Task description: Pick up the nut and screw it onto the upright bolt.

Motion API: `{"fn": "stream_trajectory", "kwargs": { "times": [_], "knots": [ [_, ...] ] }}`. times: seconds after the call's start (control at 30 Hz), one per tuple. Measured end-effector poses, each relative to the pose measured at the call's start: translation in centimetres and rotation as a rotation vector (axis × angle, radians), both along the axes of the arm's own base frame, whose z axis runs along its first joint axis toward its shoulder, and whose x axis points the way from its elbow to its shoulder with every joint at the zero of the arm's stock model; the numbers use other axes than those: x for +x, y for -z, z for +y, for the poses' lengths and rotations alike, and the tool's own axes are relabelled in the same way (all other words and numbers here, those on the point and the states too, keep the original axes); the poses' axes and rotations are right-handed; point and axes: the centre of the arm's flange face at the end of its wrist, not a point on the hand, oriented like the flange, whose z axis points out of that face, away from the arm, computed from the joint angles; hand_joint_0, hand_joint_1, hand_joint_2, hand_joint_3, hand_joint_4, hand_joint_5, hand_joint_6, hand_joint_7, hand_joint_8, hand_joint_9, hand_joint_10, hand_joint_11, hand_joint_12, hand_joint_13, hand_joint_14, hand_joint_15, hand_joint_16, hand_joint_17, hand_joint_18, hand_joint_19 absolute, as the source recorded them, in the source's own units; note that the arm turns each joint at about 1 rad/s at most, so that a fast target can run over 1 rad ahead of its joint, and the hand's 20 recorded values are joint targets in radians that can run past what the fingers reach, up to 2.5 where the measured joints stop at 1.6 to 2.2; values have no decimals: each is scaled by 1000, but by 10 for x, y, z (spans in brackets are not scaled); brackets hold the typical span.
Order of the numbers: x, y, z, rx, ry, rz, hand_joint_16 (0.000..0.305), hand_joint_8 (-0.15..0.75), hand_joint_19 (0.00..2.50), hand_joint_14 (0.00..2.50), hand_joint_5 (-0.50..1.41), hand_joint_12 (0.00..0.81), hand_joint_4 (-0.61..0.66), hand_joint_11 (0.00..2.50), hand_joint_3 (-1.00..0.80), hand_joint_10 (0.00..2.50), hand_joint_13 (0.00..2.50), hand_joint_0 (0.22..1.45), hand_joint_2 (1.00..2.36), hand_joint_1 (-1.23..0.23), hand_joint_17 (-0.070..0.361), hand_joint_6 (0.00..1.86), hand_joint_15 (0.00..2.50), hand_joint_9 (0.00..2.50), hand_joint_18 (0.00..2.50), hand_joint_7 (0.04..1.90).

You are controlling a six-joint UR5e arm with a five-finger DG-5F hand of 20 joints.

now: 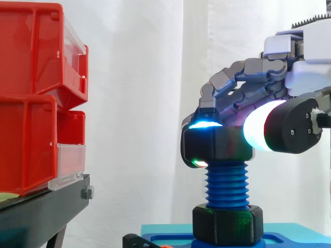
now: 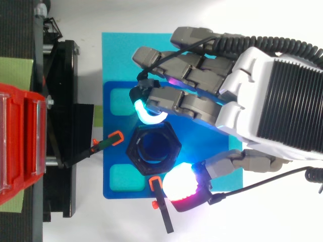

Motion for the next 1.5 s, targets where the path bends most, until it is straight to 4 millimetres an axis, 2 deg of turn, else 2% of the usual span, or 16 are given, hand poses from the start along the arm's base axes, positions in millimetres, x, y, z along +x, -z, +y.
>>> {"fn": "stream_trajectory", "kwargs": {
  "times": [0.87,1.5],
  "knots": [
    [-2,3,-6,-3,1,20,29,252,183,0,-181,240,173,0,-469,0,683,574,1003,-590,65,809,29,572,556,995],
    [-7,14,-8,2,-7,39,29,252,186,0,-180,236,171,0,-471,0,677,575,1002,-589,65,809,31,575,555,988]
  ]
}}
